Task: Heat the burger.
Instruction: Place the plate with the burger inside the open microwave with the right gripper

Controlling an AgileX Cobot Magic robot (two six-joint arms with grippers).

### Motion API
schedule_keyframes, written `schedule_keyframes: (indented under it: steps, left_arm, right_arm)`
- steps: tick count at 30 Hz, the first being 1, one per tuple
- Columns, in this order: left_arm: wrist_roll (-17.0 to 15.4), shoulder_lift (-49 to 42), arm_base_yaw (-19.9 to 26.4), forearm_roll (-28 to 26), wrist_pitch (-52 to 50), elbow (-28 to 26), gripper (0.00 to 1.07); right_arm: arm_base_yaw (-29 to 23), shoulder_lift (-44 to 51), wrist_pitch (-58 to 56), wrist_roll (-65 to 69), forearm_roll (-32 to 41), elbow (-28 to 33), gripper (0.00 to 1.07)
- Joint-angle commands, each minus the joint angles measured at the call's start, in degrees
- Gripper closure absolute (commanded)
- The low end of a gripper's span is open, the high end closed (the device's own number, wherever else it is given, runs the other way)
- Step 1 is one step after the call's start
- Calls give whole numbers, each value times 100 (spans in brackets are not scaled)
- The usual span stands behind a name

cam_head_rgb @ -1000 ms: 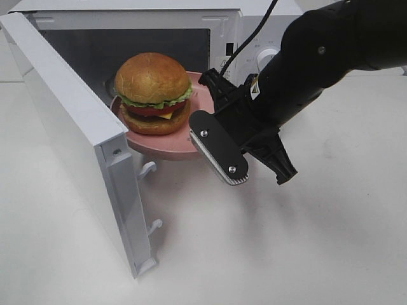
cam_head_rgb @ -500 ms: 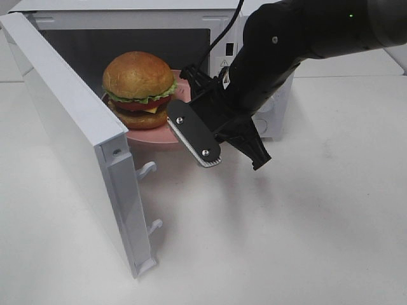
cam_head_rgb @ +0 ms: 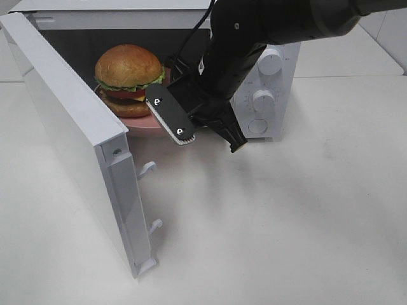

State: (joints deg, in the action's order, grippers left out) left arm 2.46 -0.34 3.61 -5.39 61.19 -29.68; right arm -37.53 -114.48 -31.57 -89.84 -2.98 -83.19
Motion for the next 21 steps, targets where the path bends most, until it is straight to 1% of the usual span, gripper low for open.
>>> schedule_keyframes:
  steps: [1, 2, 4, 5, 6, 7, 9, 10, 12, 14, 17, 19, 20, 21]
  left_arm:
    - [11, -103, -23, -17, 6, 11, 9]
    - [11, -103, -23, -17, 6, 11, 9]
    - [11, -103, -23, -17, 6, 11, 9]
    - [11, -103, -23, -17, 6, 11, 9]
    - [11, -103, -23, -17, 6, 11, 9]
    - [11, -103, -23, -17, 6, 11, 9]
    - [11, -103, -23, -17, 6, 11, 9]
    - [11, -103, -23, -17, 6, 11, 9]
    - [11, -103, -23, -17, 6, 11, 9]
    - [11, -103, -23, -17, 6, 11, 9]
    - [11, -103, -23, -17, 6, 11, 9]
    - [11, -103, -23, -17, 6, 11, 9]
    - [11, -103, -23, -17, 6, 11, 9]
    - [11, -103, -23, -17, 6, 11, 9]
  right_arm:
    - [0, -34, 189, 246, -155, -286, 107]
    - [0, -132, 103, 344, -241, -435, 107]
    - [0, -183, 74, 407, -269, -504, 107]
    - [0, -298, 34, 544, -292, -670, 107]
    - [0, -298, 34, 544, -292, -670, 107]
    - [0, -407, 29, 733, -407, -854, 107]
    - [0, -458, 23, 808, -441, -922, 107]
    - [0, -590, 23, 963, -527, -1100, 107]
    - [0, -642, 0, 1008, -561, -1169, 107]
    - [0, -837, -6, 1020, -613, -1432, 107]
    - [0, -877, -6, 1020, -642, -1501, 107]
    - [0, -1037, -63, 1175, -779, -1753, 107]
    - [0, -1037, -63, 1175, -779, -1753, 107]
    - [0, -1169, -126, 1289, -900, -1948, 107]
